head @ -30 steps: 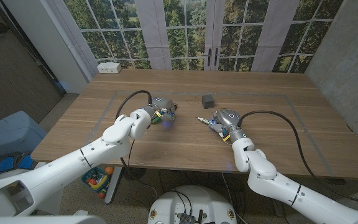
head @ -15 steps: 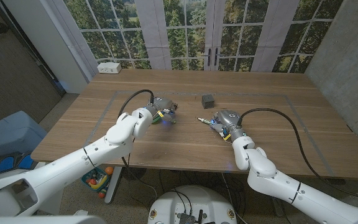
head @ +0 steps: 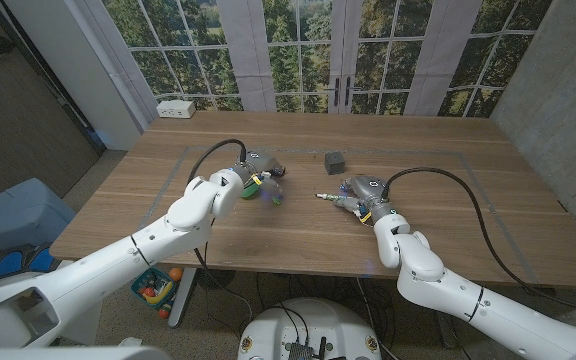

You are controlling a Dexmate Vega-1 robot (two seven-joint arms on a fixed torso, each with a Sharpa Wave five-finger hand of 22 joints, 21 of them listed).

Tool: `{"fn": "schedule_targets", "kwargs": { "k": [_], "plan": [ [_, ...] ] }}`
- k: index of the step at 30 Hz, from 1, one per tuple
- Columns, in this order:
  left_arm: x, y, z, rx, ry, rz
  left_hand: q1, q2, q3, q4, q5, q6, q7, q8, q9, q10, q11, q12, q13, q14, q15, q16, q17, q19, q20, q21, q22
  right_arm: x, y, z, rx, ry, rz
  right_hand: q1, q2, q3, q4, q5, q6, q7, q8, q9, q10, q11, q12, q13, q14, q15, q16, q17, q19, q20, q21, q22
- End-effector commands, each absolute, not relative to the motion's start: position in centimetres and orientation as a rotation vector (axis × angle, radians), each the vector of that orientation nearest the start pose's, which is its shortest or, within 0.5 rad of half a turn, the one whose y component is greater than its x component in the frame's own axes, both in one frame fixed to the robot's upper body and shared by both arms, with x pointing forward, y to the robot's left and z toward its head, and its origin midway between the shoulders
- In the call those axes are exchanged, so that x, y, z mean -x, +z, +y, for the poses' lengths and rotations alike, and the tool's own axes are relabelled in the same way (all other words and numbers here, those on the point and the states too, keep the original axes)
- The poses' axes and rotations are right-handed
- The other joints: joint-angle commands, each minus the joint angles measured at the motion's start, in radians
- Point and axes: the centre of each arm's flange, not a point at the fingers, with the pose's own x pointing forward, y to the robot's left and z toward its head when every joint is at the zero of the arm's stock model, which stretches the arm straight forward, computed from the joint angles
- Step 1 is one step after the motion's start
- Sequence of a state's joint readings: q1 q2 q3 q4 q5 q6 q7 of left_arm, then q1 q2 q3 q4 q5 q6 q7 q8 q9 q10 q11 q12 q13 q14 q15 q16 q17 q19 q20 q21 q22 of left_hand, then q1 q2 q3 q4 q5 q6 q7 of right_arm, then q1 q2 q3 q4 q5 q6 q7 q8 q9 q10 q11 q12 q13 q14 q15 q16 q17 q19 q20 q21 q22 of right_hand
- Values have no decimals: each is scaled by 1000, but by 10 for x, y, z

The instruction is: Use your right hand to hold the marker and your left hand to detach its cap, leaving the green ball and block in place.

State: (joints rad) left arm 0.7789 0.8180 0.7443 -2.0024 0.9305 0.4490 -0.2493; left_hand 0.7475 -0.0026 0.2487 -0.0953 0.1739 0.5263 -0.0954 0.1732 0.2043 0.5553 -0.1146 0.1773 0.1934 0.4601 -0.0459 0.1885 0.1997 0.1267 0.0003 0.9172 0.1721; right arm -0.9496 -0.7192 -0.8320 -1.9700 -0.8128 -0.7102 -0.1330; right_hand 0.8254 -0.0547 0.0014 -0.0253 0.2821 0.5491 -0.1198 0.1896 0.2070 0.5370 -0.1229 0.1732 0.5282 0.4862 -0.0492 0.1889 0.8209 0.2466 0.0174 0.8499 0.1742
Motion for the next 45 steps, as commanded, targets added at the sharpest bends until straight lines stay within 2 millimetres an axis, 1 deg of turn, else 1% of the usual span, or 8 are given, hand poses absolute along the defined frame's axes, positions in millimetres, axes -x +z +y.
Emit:
{"fn": "schedule_targets", "kwargs": {
  "k": [1,7,12,16,23,29,32,45],
  "plan": [
    [-548,16,178,-1661,130,-673,-41,8,-2,12,3,-70,-7,-4,-6,-59,11,-2,2,-30,-74,3,0,-13,12,-21,3,-554,-82,-168,1432,-101,-401,-109,23,-52,57,31,-117,48,-5,4,-90,64,10,-20,-77,-60,12,-29,-14,51,-41,2],
    [-544,15,185,-1596,193,-788,-90,49,7,28,6,-131,-18,0,-12,-144,30,-4,1,-81,-68,-1,-1,-28,24,-49,2,-551,-73,-177,1325,-92,-489,-223,91,-73,124,34,-207,75,-4,0,-217,102,3,-46,-173,-4,6,-61,-56,79,-96,1],
    [-545,16,195,-1475,178,-833,-131,61,16,13,4,-244,-30,-8,-22,-281,43,-6,-7,-190,-49,-12,-12,-65,14,-104,-1,-549,-69,-183,1237,-95,-543,-267,92,-89,132,17,-278,26,-11,-6,-328,112,-2,-75,-248,11,-2,-95,-90,94,-142,-1],
    [-552,19,207,-1288,57,-791,-214,131,32,35,10,-404,-19,-9,-27,-398,57,0,-12,-280,-25,-9,-13,-99,23,-163,-1,-547,-66,-187,1188,-95,-561,-290,97,-96,136,12,-327,6,-12,-10,-382,107,-1,-97,-303,8,-9,-120,-109,94,-171,-2],
    [-558,20,227,-1039,-75,-798,-323,157,53,62,13,-476,-7,5,-31,-562,51,-4,-17,-449,-18,-13,-16,-180,8,-255,-3,-548,-59,-195,1060,-67,-596,-334,175,-79,162,4,-386,-9,-15,-16,-417,94,7,-142,-378,0,-11,-181,-129,40,-219,-6],
    [-562,17,236,-878,-133,-838,-384,134,32,76,14,-498,-16,-1,-33,-588,36,0,-19,-481,-31,-11,-17,-201,-14,-287,-4,-548,-57,-199,955,-46,-645,-384,197,-85,181,0,-421,37,-11,-20,-421,88,12,-171,-391,-7,-7,-223,-121,-10,-242,-7],
    [-565,16,240,-799,-162,-855,-415,167,41,96,24,-505,12,3,-33,-591,0,6,-20,-484,-41,-5,-18,-195,-25,-303,-4,-548,-56,-200,908,-64,-659,-413,216,-84,189,1,-410,70,-2,-21,-406,84,18,-188,-394,-20,-5,-247,-119,-32,-258,-8],
    [-578,14,253,-517,-228,-916,-450,220,160,188,71,-521,47,0,-34,-607,24,5,-20,-492,-32,-2,-19,-177,-49,-333,-2,-546,-53,-206,611,-36,-724,-419,269,36,189,14,-364,93,8,-25,-368,58,23,-238,-380,-60,4,-320,-84,-92,-294,-8]
  ]
}}
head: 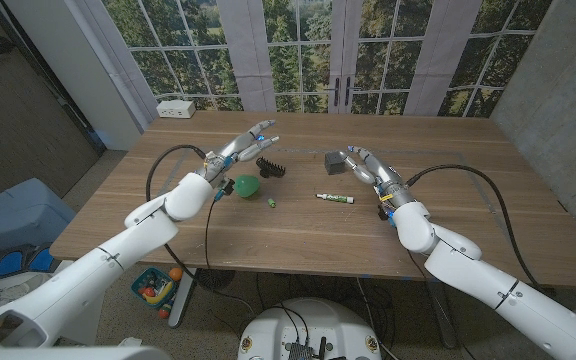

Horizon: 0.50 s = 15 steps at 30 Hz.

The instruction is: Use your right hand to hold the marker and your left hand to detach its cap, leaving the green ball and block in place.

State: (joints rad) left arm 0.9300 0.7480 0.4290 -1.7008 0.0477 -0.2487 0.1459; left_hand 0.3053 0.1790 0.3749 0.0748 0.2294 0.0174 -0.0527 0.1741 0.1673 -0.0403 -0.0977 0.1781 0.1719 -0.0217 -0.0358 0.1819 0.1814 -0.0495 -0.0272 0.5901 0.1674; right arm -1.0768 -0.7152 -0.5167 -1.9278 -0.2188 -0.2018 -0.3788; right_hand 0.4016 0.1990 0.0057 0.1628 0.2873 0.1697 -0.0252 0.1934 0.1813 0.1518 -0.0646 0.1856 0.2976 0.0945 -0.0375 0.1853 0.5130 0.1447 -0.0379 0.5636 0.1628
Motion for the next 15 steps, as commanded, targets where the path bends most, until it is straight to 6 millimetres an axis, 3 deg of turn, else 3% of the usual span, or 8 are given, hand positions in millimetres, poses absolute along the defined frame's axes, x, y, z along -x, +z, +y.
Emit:
{"fn": "schedule_targets", "kwargs": {
  "k": [1,7,15],
  "plan": [
    [-579,14,254,-499,-234,-920,-8,37,41,21,18,-14,5,-1,3,-13,10,4,1,-10,-40,4,-1,-1,-24,-8,2,-546,-53,-206,597,-38,-729,6,16,41,1,9,18,-2,5,0,17,-2,10,-10,12,-72,8,-15,21,-40,-9,3],
    [-581,13,261,-420,-256,-918,-9,34,67,33,25,-9,8,3,3,-7,15,7,1,-4,-38,6,-2,10,-36,-12,1,-542,-53,-207,534,-37,-735,10,13,76,0,10,33,1,8,0,32,5,14,-21,20,-70,11,-30,33,-43,-15,3],
    [-582,9,269,-327,-276,-917,-9,28,88,37,29,-4,10,4,3,-6,17,8,0,-2,-40,6,-4,15,-41,-18,0,-538,-52,-209,466,-43,-741,7,8,98,0,8,43,8,8,0,42,13,15,-29,26,-65,12,-43,42,-40,-21,3]
  ]
}}
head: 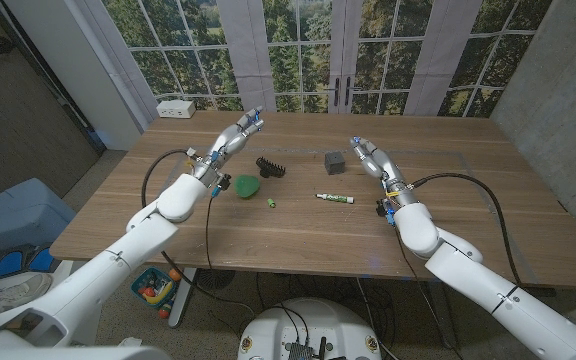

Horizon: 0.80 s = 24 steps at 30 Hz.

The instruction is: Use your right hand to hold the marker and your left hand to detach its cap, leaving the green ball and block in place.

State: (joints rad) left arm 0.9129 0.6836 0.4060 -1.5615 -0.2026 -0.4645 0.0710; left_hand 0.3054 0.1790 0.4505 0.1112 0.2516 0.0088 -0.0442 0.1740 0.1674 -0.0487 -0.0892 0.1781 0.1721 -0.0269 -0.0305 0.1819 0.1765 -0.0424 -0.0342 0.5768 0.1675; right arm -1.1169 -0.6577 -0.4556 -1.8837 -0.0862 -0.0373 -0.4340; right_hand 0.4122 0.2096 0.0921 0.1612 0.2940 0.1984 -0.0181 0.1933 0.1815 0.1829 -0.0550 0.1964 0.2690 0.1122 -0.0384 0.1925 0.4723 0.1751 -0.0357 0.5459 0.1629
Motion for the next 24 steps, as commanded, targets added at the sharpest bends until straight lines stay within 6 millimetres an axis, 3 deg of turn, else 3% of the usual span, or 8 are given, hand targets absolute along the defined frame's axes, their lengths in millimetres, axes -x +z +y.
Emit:
{"fn": "schedule_targets", "kwargs": {
  "k": [1,24],
  "plan": [
    [-582,8,271,-304,-288,-911,-9,27,14,1,7,5,1,4,2,2,9,8,0,3,-45,5,1,9,-34,-5,0,-537,-52,-210,439,-42,-744,-4,-4,15,2,1,16,1,8,0,11,3,4,-2,9,-63,5,-4,12,-43,-4,3],
    [-588,2,290,-133,-337,-894,-11,22,48,5,12,-1,2,3,2,-4,15,6,0,-4,-44,2,-1,12,-35,-20,0,-528,-58,-223,184,-64,-783,-12,-7,53,2,-5,35,6,9,0,23,5,4,-17,21,-63,8,-26,29,-43,-16,3]
  ]
}}
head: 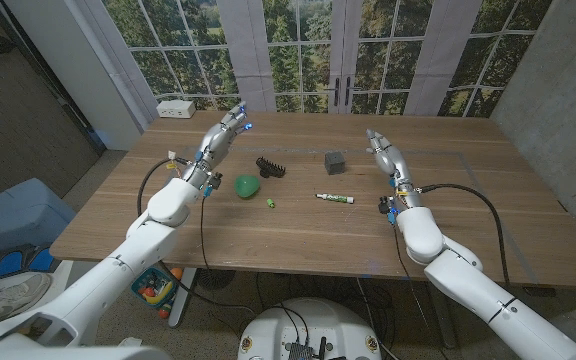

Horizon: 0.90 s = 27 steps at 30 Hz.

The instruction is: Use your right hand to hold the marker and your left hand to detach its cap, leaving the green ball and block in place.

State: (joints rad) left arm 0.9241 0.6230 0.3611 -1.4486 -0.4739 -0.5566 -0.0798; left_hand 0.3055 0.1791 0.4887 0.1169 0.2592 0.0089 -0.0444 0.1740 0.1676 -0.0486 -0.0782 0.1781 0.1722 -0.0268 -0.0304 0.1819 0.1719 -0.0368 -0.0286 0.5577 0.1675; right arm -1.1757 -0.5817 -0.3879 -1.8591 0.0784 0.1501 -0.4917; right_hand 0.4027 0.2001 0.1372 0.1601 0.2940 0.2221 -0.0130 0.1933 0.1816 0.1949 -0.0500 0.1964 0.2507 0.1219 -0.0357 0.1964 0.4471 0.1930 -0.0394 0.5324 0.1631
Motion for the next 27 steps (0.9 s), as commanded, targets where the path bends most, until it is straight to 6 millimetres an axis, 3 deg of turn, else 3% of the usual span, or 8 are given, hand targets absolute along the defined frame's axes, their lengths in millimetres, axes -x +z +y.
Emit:
{"fn": "schedule_targets", "kwargs": {
  "k": [1,27],
  "plan": [
    [-589,1,291,-130,-336,-894,-11,21,12,0,5,-1,3,3,2,-5,4,6,-1,-5,-44,2,3,7,-41,-2,-1,-528,-59,-224,171,-63,-784,-3,2,10,3,-5,11,1,9,0,12,2,4,0,12,-67,4,-2,12,-40,-3,3],
    [-607,-17,324,83,-280,-824,-13,25,52,2,7,14,8,7,1,2,11,9,-1,-1,-39,3,2,12,-36,-20,0,-531,-64,-248,-105,-50,-759,-18,-2,49,2,-15,36,9,10,0,31,11,7,-16,24,-65,6,-27,29,-37,-19,3]
  ]
}}
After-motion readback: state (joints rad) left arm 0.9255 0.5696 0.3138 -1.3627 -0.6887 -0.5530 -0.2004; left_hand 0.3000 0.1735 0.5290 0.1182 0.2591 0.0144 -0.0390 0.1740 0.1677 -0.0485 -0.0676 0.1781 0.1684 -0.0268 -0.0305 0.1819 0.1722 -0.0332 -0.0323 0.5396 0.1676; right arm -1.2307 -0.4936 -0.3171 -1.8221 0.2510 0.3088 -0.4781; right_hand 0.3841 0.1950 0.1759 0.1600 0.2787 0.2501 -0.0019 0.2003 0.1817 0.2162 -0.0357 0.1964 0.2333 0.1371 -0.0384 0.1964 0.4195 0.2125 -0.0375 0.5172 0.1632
